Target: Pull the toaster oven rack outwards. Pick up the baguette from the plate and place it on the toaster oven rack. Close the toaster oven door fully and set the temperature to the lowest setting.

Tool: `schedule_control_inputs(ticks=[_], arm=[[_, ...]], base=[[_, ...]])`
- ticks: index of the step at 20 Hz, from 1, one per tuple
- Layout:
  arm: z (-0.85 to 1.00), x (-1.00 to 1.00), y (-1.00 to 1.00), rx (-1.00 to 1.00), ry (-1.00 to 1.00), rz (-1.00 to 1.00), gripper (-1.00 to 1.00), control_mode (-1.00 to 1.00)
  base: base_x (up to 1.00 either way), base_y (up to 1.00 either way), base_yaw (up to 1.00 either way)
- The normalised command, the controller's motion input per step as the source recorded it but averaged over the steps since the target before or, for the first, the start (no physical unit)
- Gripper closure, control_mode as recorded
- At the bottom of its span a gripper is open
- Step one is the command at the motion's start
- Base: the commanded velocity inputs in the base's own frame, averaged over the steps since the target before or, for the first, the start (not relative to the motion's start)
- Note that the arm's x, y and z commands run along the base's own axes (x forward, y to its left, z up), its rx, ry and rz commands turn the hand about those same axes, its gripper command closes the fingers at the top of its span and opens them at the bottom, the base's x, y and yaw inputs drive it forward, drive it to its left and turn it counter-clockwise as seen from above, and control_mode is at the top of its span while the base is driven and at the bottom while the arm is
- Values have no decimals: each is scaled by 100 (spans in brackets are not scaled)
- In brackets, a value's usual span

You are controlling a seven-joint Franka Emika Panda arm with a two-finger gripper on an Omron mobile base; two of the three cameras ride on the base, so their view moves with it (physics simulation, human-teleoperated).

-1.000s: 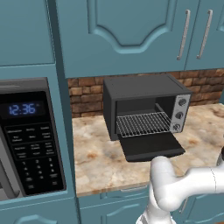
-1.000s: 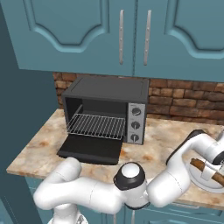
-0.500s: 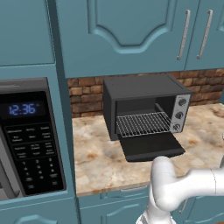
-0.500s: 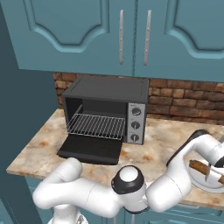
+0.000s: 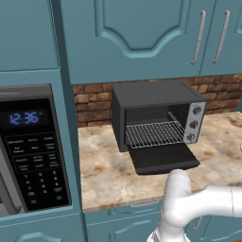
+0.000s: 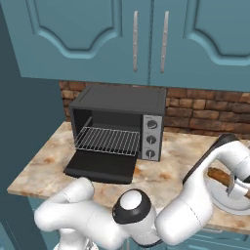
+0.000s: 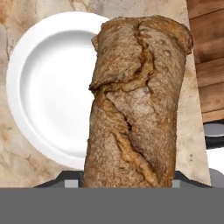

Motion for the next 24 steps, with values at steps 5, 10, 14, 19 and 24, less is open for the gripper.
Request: schedule_control_inputs(ticks=[5,10,14,19,24], arm=[[14,0,100,-9,-21,-22,100,-100],[6,0,100,-11,-25,-28,100,-100],[26,0,95,-14,-7,-13,100,-100],[57,-3,64,-23,12,0,100,-100],[48,-5,59,-22,6,3,100,-100]], base=[[0,0,0],[0,0,0],[0,0,0],[0,0,0],[0,0,0]])
